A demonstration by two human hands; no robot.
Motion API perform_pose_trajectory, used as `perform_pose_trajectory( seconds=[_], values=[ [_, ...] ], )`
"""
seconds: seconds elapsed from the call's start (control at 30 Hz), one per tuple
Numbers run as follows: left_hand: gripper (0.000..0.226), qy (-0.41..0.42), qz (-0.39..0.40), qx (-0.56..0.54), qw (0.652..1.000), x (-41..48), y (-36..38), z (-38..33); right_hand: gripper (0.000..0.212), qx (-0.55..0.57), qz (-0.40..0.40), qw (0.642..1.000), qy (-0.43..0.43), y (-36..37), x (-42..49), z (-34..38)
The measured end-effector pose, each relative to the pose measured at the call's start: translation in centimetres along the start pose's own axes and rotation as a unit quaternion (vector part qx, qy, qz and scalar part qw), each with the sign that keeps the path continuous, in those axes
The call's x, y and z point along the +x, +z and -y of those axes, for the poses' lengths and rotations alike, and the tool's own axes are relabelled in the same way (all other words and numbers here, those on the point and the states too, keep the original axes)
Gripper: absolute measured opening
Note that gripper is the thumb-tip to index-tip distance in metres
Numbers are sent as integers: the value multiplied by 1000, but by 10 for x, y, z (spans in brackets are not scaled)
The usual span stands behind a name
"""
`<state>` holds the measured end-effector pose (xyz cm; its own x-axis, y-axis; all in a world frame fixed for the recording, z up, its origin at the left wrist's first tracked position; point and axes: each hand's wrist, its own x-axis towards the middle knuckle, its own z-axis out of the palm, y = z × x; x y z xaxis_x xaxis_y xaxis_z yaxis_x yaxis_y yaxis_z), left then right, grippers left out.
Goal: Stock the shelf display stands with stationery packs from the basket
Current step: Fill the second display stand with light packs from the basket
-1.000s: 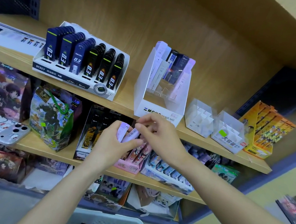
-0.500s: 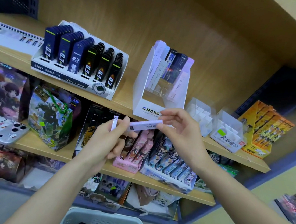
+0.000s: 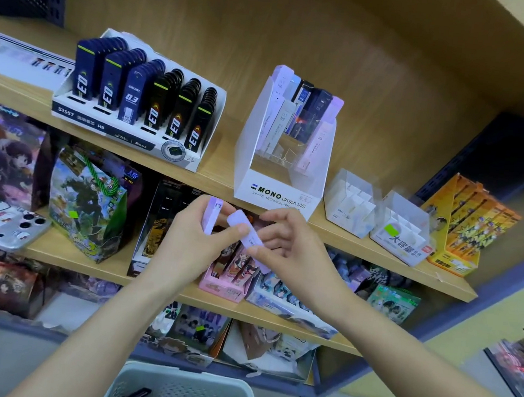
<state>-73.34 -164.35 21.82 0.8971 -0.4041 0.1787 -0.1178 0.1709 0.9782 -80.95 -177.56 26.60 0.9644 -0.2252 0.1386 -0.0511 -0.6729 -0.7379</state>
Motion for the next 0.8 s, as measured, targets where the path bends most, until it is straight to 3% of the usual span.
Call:
perform_pose_trajectory(
  seconds=[0.07,0.23,0.43,0.6,0.8],
  values=[
    [13,15,-9,23,1000,0,0,-2,36,-22,22,1000,4,0,3,2],
    [24,2,4,22,1000,-1,0,-3,16,-110,63,991,-31,-11,9,6],
    [15,-122,-7,-75,990,14,-7,4,28,-18,-108,993,-48,-40,42,33],
    [10,-65,-7,-31,997,7,-9,4,16,15,-242,963,-117,-51,88,50],
    [12,-19,2,-37,999,4,-13,0,1,67,-273,952,-124,-45,129,57]
  ],
)
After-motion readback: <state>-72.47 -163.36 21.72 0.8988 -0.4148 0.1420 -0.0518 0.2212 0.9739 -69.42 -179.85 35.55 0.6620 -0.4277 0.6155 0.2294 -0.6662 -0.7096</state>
